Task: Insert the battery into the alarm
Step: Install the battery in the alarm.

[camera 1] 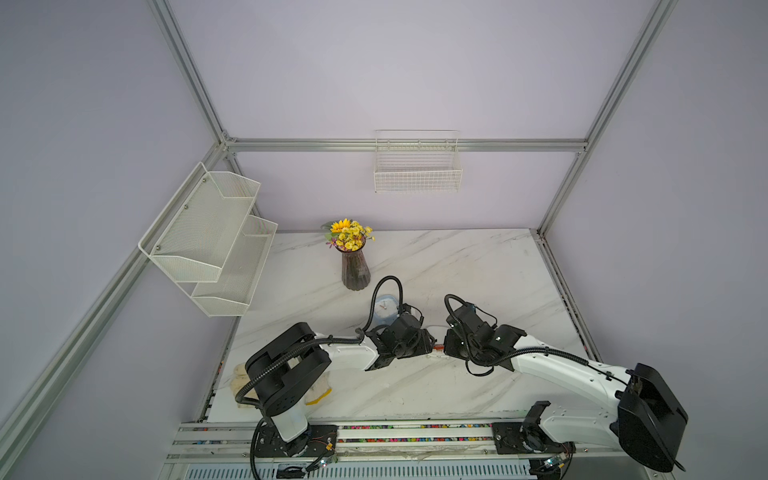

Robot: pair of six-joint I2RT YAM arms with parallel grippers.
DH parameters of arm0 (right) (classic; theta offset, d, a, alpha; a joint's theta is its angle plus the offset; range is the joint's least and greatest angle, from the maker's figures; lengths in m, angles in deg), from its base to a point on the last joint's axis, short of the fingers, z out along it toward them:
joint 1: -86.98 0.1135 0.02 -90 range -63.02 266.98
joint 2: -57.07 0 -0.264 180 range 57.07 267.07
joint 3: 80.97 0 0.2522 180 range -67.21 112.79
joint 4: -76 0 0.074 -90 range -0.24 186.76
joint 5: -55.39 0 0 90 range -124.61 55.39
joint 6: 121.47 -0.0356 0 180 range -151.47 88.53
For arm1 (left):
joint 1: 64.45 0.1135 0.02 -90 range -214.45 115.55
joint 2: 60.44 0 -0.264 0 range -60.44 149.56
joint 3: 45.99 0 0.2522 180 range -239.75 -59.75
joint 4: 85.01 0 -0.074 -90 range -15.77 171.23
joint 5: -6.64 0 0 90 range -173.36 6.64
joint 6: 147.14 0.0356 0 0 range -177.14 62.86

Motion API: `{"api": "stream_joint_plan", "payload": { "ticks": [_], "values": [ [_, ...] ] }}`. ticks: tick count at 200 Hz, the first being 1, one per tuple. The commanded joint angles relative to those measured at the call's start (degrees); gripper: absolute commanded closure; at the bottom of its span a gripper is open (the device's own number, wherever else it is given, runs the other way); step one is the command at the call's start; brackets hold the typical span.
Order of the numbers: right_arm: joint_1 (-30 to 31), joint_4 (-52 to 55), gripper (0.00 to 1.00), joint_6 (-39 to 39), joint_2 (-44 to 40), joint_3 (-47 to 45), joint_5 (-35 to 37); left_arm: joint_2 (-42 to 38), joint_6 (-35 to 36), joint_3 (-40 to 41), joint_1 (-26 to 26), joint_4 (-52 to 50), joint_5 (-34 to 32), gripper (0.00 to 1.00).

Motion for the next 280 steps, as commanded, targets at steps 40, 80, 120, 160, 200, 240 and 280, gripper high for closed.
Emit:
{"api": "stream_joint_plan", "payload": {
  "ticks": [40,80,120,160,200,240,280],
  "values": [
    [0.3,-0.1,0.82,-1.8,2.2,1.4,3.8,0.5,0.4,-0.4,-0.4,2.0,-1.1,0.48],
    [0.3,-1.0,0.82,-1.8,3.0,1.7,4.1,1.3,0.4,-0.5,-0.4,2.2,-0.8,0.50],
    [0.3,-0.7,0.85,-1.8,3.5,2.5,4.6,1.7,0.3,-0.7,-0.5,2.3,-0.5,0.51],
    [0.3,-0.6,0.85,-1.9,4.2,2.3,5.1,1.8,0.4,-0.6,-0.5,2.6,-0.6,0.52],
    [0.3,-1.0,0.85,-1.9,4.7,2.2,5.1,1.7,0.5,-0.5,-0.5,2.7,-0.5,0.56],
    [0.3,-1.7,0.86,-2.0,5.6,2.0,4.3,2.3,0.4,-0.3,-0.5,3.4,0.2,0.62],
    [0.4,-2.0,0.88,-2.4,5.7,1.3,3.5,2.6,0.2,-0.2,-0.5,4.0,0.8,0.69]
  ]
}}
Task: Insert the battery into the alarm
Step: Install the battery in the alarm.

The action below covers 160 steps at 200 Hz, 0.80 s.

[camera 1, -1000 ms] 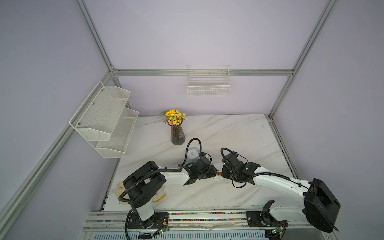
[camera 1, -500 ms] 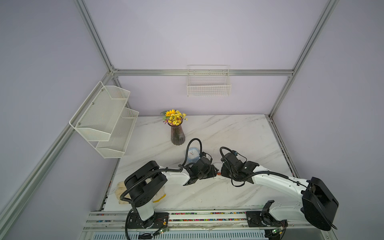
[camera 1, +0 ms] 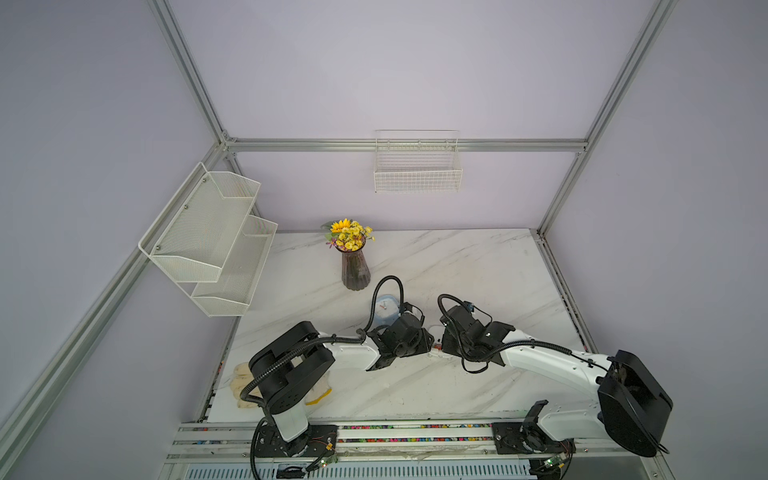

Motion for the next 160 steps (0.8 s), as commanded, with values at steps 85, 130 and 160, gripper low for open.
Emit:
{"api": "stream_joint_plan", "payload": {
  "ticks": [85,130,160],
  "values": [
    [1.5,-5.5,0.92,-5.7,2.6,-5.5,-1.7,1.4,-1.1,0.3,-1.0,1.9,1.9,0.69],
    [2.4,-4.7,0.93,-8.0,4.1,-7.6,2.0,1.9,-1.6,0.3,-1.6,2.7,1.9,0.69],
    [2.7,-0.7,0.91,-7.9,2.3,-5.6,5.7,1.9,-1.5,0.7,-1.6,2.9,1.5,0.69]
  ]
}}
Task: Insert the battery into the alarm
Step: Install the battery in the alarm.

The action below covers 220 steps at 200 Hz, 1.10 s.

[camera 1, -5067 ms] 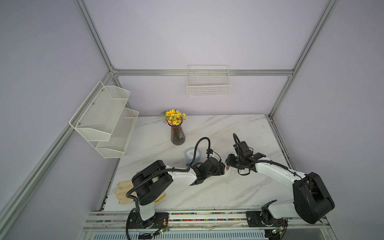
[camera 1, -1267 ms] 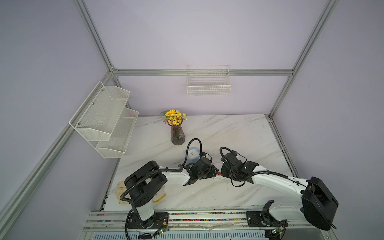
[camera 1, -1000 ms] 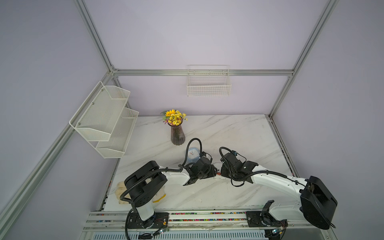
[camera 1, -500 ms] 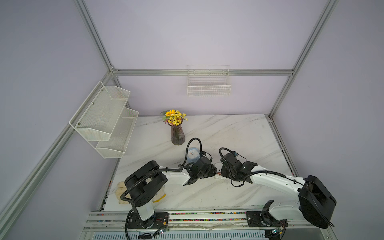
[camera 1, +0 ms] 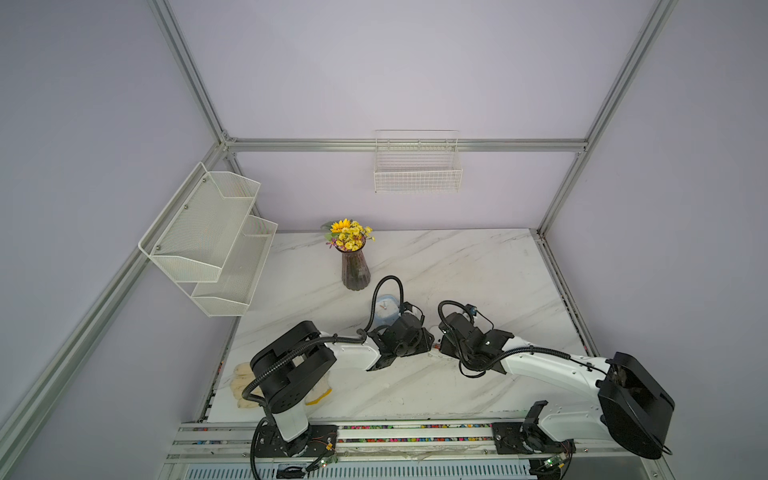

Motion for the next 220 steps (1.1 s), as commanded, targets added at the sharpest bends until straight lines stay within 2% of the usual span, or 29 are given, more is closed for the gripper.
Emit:
{"api": "stream_joint_plan", "payload": {
  "ticks": [1,42,78,220],
  "values": [
    [0.3,5.3,0.91,-1.9,2.4,-1.4,0.7,1.3,-0.9,0.7,-1.5,1.8,1.9,0.69],
    [0.3,10.6,0.85,1.0,1.8,3.8,2.7,1.1,-0.1,1.2,-1.6,1.8,1.0,0.68],
    [0.4,10.0,0.85,2.7,-0.2,4.7,0.4,1.3,0.3,1.4,-1.5,1.8,1.1,0.66],
    [1.0,9.3,0.84,0.9,-1.3,3.3,-0.8,1.6,0.4,1.7,-1.5,1.8,1.6,0.64]
  ]
}}
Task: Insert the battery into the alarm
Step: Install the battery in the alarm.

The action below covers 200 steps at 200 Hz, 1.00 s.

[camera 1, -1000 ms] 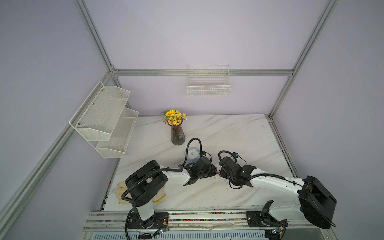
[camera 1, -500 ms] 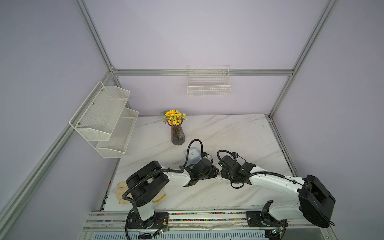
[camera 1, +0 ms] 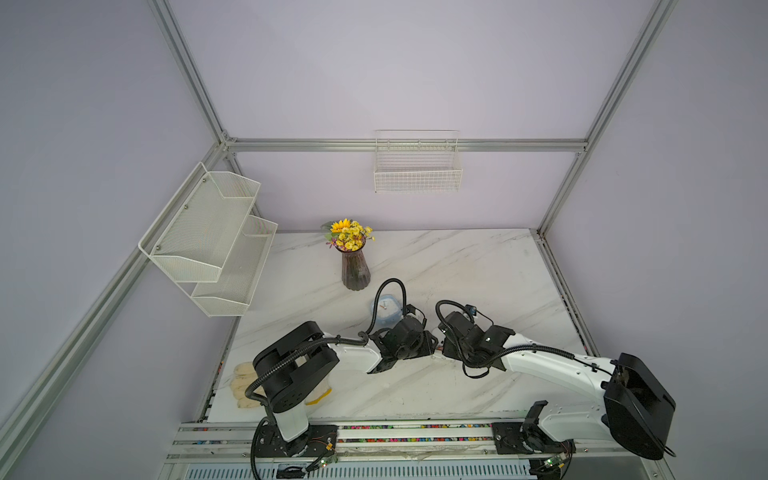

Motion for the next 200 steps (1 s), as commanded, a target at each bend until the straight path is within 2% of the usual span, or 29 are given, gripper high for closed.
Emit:
{"api": "stream_joint_plan", "payload": {
  "ticks": [1,73,200],
  "values": [
    [0.6,0.0,0.84,-1.4,-0.1,-0.2,-0.4,1.0,0.3,0.9,-0.5,-0.8,0.7,0.64],
    [0.8,1.5,0.85,-2.0,0.3,-1.1,-0.1,1.3,0.1,0.8,-0.5,-0.9,0.9,0.64],
    [1.5,-2.8,0.88,-4.2,2.4,-4.4,-2.2,2.4,-0.3,0.5,-0.5,-0.7,1.5,0.64]
  ]
}}
